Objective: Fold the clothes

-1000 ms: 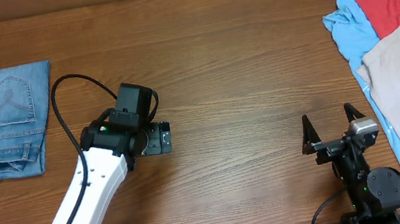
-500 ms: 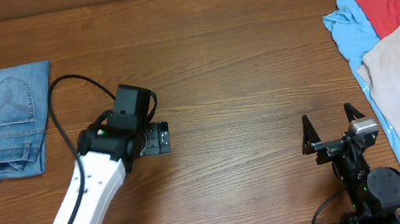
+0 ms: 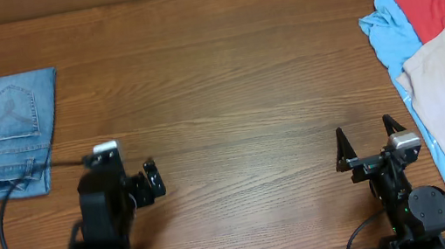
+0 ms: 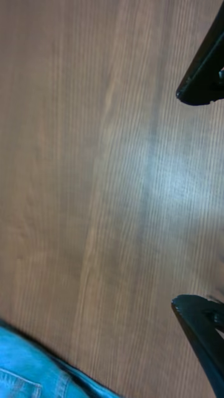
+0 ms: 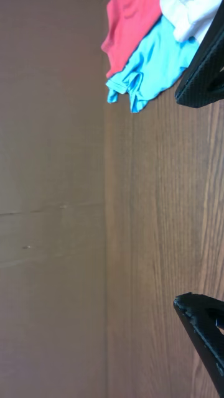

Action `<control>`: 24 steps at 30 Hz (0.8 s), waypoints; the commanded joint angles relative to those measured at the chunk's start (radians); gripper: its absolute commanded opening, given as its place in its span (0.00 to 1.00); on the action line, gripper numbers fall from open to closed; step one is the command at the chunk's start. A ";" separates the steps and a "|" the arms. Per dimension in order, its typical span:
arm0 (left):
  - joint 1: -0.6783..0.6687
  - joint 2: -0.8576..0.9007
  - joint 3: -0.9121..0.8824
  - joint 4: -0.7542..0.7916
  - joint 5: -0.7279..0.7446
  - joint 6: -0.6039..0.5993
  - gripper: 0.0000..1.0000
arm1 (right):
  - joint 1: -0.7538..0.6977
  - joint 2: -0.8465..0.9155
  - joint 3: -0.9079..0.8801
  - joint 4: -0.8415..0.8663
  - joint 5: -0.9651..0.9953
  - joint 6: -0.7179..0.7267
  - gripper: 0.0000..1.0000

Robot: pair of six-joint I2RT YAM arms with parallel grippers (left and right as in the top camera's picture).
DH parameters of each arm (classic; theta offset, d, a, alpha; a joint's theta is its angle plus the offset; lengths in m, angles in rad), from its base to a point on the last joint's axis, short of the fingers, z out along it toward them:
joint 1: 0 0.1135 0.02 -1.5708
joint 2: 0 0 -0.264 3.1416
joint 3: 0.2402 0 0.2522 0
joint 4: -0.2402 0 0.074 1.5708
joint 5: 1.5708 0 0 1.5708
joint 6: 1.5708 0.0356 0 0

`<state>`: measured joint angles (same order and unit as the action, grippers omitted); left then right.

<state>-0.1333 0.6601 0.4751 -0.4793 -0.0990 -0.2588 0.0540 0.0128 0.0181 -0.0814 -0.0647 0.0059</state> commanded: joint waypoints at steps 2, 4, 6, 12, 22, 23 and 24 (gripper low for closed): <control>0.017 -0.195 -0.202 0.232 0.067 0.048 1.00 | 0.002 -0.010 -0.010 0.005 -0.004 -0.003 1.00; 0.022 -0.255 -0.269 0.357 0.066 0.071 1.00 | 0.002 -0.010 -0.010 0.005 -0.004 -0.003 1.00; 0.037 -0.324 -0.351 0.511 0.066 0.092 1.00 | 0.002 -0.010 -0.010 0.005 -0.004 -0.003 1.00; 0.092 -0.476 -0.471 0.734 0.068 0.186 1.00 | 0.002 -0.010 -0.010 0.005 -0.004 -0.003 1.00; 0.095 -0.653 -0.470 0.401 0.119 0.210 1.00 | 0.002 -0.010 -0.010 0.005 -0.004 -0.003 1.00; 0.095 -0.658 -0.470 0.407 0.118 0.211 1.00 | 0.002 -0.010 -0.010 0.005 -0.004 -0.003 1.00; 0.096 -0.658 -0.470 0.402 0.117 0.211 1.00 | 0.002 -0.010 -0.010 0.005 -0.004 -0.003 1.00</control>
<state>-0.0448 0.0284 0.0082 -0.0753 -0.0017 -0.0490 0.0540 0.0128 0.0181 -0.0822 -0.0708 0.0063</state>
